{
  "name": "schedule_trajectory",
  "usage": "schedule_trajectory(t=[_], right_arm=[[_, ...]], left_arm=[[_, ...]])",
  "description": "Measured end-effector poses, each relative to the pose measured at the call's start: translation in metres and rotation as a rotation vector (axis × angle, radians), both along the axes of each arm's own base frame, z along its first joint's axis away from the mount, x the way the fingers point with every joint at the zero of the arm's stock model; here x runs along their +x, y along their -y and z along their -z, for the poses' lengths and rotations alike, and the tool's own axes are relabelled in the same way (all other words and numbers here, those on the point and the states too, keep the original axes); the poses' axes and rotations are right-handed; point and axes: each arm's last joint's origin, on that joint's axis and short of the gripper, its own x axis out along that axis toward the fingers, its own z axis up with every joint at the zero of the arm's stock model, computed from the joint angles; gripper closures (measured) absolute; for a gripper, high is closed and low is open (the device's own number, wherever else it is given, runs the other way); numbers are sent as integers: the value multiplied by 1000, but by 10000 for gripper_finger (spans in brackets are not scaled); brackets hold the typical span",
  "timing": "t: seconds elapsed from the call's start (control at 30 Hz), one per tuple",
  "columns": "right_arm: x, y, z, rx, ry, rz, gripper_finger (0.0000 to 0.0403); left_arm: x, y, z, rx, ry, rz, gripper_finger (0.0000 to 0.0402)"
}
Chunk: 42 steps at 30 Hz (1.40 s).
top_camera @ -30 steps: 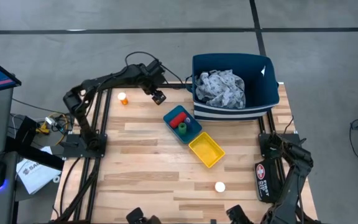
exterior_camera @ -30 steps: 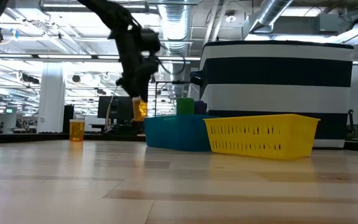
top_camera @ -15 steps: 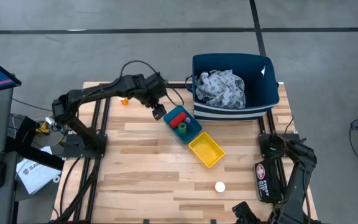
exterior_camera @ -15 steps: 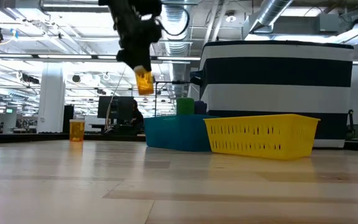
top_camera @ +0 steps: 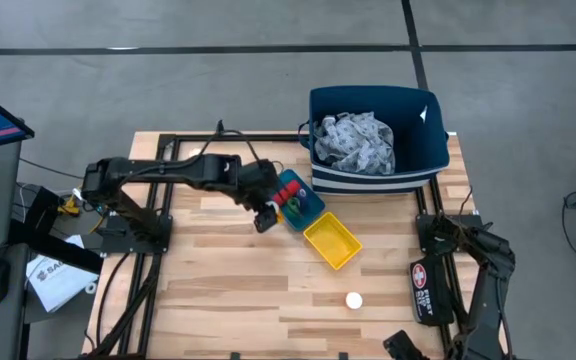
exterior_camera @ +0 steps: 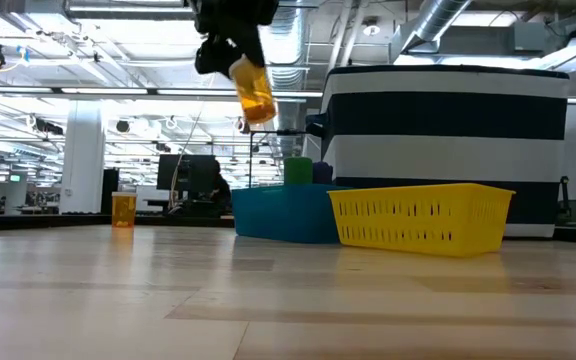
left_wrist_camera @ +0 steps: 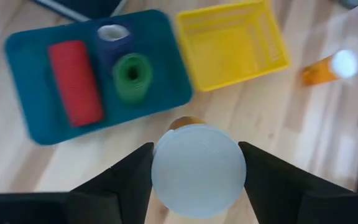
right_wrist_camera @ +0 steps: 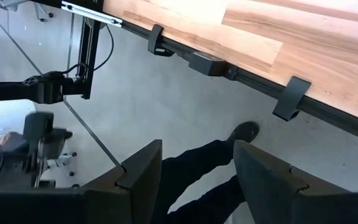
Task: Pick & Place Medicine items
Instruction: Put the top right orange pill bottle into the yellow bin
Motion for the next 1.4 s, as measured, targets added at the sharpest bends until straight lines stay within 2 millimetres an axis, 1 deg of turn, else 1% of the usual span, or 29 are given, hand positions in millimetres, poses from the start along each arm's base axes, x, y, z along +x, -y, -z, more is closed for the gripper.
schedule_trajectory(t=[0.17,0.3,0.4,0.5,0.53,0.63,0.73,0.87,0.97,1.1,1.2,1.4], right_arm=[[-6,-2,0,-10,-4,-16,207],[-10,-4,0,-10,-5,-25,207],[-12,-4,1,-17,-8,-29,207],[-12,-3,1,-31,-14,-28,207],[-12,-2,1,-40,-16,-26,207],[-7,7,0,-77,-24,-3,207],[1,21,-3,-136,-31,36,207],[10,42,-8,-220,-54,83,207],[11,56,-14,-256,-75,101,207],[10,70,-21,-296,-96,118,207],[11,74,-23,-303,-100,125,207],[12,75,-23,-303,-105,129,207]], left_arm=[[8,12,-5,-39,97,-2,193],[12,13,-8,-63,148,-6,188],[18,15,-7,-83,183,8,188],[26,22,-5,-121,209,42,191],[28,25,-2,-131,194,54,191],[37,36,1,-149,174,95,189],[44,46,0,-137,182,140,188],[55,49,4,-129,177,165,187],[64,49,5,-110,198,181,187],[80,50,16,-85,184,210,189],[92,51,24,-57,175,240,188],[108,51,39,-8,159,268,189]])
